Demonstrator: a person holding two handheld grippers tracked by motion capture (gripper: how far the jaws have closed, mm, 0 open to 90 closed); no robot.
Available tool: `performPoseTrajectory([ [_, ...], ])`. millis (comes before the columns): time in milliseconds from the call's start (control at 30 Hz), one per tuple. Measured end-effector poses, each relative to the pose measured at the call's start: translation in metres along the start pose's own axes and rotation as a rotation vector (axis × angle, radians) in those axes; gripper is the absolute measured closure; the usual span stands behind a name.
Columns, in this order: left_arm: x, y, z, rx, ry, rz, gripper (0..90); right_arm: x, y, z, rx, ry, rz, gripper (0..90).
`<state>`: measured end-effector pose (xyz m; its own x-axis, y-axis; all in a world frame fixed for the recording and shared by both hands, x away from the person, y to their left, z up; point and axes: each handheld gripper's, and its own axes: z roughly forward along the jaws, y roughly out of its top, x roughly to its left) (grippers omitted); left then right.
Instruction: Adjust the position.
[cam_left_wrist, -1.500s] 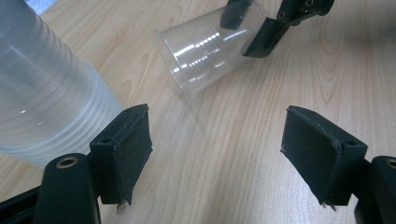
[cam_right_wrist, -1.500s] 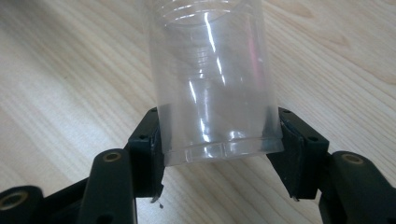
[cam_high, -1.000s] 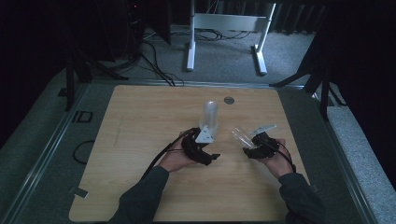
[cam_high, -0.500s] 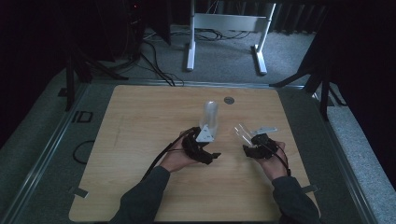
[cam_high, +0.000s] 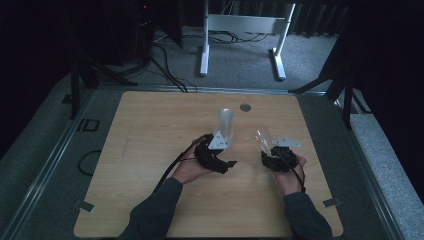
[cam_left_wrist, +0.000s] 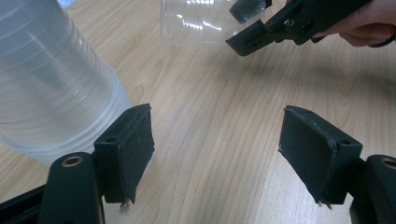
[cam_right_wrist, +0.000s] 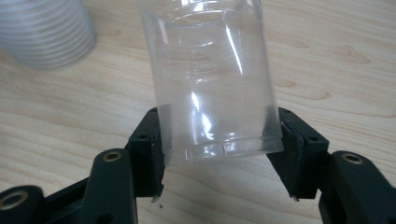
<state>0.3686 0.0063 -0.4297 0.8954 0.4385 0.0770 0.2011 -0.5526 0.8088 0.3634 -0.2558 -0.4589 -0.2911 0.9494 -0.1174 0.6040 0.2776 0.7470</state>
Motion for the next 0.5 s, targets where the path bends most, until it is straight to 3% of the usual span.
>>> performPoseTrajectory([
  [400,-0.0002,0.0023,0.0021,-0.027,0.006,-0.026,25.9,0.0065,-0.0037,-0.0048,-0.126,-0.053,0.044,42.2],
  [500,0.0001,0.0023,0.0021,-0.032,0.007,-0.034,25.9,0.0071,-0.0039,-0.0051,-0.135,-0.053,0.048,42.2],
])
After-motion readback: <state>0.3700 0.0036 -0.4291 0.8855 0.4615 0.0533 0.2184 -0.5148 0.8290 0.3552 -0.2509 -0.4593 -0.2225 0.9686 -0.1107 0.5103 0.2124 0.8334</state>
